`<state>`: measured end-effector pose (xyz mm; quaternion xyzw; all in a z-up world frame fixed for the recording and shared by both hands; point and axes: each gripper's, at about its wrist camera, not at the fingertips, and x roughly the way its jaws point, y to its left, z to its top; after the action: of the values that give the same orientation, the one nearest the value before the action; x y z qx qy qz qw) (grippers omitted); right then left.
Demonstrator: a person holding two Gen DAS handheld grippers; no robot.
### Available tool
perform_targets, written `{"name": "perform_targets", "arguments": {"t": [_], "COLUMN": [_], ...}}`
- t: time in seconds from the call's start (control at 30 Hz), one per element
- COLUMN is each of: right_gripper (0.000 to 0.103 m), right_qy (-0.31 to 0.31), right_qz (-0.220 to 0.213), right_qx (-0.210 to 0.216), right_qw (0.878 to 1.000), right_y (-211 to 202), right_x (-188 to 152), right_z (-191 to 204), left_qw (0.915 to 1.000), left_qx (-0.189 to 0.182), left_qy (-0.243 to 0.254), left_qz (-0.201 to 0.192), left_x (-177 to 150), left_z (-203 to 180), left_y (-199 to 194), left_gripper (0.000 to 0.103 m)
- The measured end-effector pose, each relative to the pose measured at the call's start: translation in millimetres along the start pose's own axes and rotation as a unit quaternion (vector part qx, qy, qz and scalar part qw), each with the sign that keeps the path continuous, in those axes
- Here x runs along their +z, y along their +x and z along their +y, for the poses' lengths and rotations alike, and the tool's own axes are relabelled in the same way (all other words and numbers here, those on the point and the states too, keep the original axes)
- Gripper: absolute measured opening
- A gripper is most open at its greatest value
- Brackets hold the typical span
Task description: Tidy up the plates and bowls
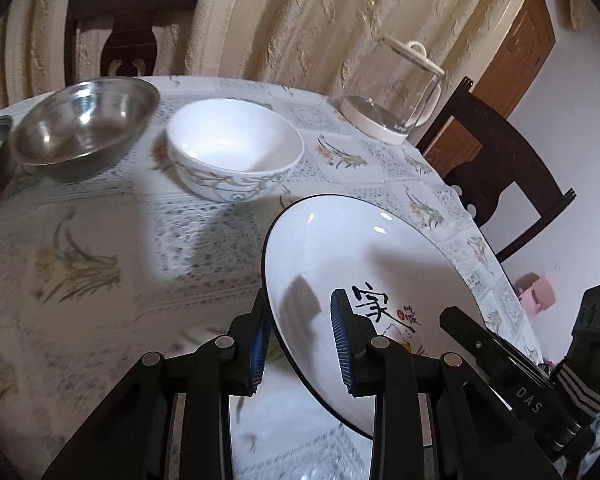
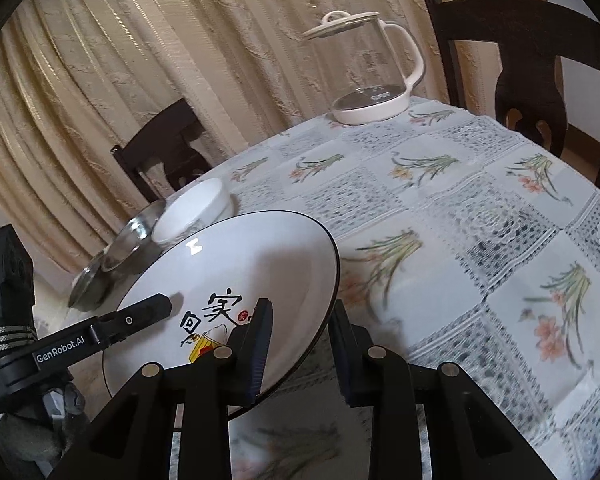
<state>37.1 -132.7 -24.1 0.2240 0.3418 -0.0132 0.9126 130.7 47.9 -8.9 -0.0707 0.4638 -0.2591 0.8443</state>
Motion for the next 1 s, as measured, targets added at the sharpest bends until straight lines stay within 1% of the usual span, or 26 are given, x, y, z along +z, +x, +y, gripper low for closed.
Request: {"name": "perform_targets", "arguments": {"t": [0.17,0.4,0.53,0.8,1.0], "right_gripper": [0.031,0.031,0.031,0.031,0.031], "right_qy": [-0.012,-0.034,-0.048,-0.080,-0.100], "right_qz": [-0.002,0.002,0.009,0.033,0.051], "right_qx": [0.021,0.059,0.076,0.104,0.120], "right_qw": [1.000,0.998,0.996,0.991,0.986], "right_y": [-9,-16,-16,-6,-2], "right_x": [-6,-17,-25,-43,-59], "right_z": [20,58,80,124,155], "left_qw": [0.9998,0.9980,0.9959,0.9916,0.9873], "left_qx": [0.004,0.023,0.038,0.064,0.083], "left_qy": [-0.016,-0.027,-0.040,-0.073,-0.086], "left_qz": [-0.013,-0.052,-0.072,-0.085,-0.105], "left_x": [-9,-19,-28,-53,-71], "left_z": [12,33,52,96,121], "left_y": [-27,-77,-104,-138,-167], "left_gripper": [0.030,0.030,0.030,0.030,0.030]}}
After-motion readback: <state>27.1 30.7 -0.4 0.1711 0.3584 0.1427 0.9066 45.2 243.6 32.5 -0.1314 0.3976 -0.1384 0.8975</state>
